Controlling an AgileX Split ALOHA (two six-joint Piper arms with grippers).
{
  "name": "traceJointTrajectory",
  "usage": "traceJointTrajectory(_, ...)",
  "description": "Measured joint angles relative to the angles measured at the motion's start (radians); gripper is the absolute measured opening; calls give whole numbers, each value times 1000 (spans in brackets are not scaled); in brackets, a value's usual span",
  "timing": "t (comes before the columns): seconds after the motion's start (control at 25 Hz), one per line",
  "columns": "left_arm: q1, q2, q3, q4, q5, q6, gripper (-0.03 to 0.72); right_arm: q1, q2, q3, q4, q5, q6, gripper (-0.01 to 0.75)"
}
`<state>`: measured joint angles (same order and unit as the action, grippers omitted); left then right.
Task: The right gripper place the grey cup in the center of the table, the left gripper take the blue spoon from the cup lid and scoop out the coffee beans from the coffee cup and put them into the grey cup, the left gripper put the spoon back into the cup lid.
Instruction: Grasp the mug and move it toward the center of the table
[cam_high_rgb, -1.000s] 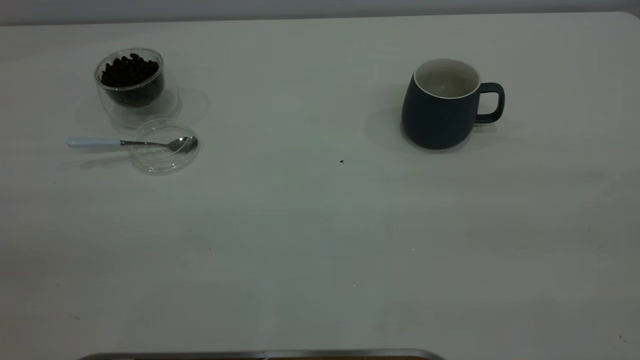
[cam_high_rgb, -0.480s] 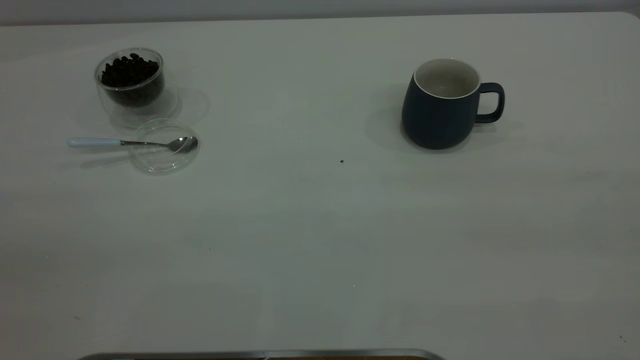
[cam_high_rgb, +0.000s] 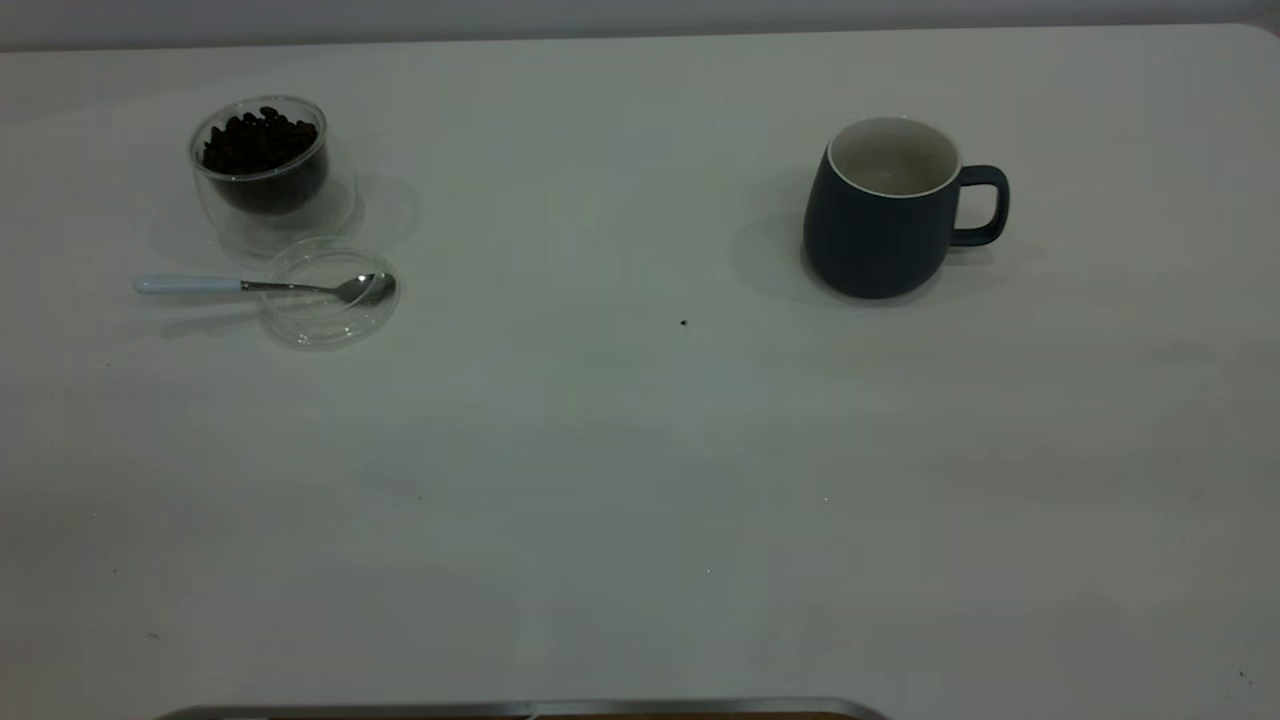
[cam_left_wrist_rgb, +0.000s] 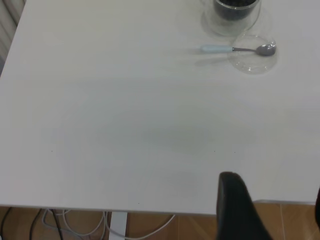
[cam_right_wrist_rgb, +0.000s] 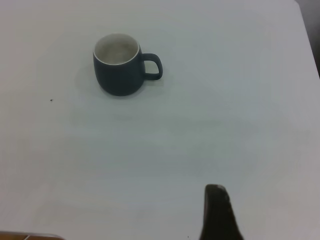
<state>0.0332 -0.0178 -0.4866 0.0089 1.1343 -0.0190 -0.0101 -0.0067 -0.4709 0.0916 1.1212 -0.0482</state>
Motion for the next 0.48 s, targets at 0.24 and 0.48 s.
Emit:
traceJointTrajectory(0.24,0,0,0,0,0,0,445,0,0,0,0,0,0,530)
traceJointTrajectory(0.48,0,0,0,0,0,0,445,0,0,0,5,0,10,530)
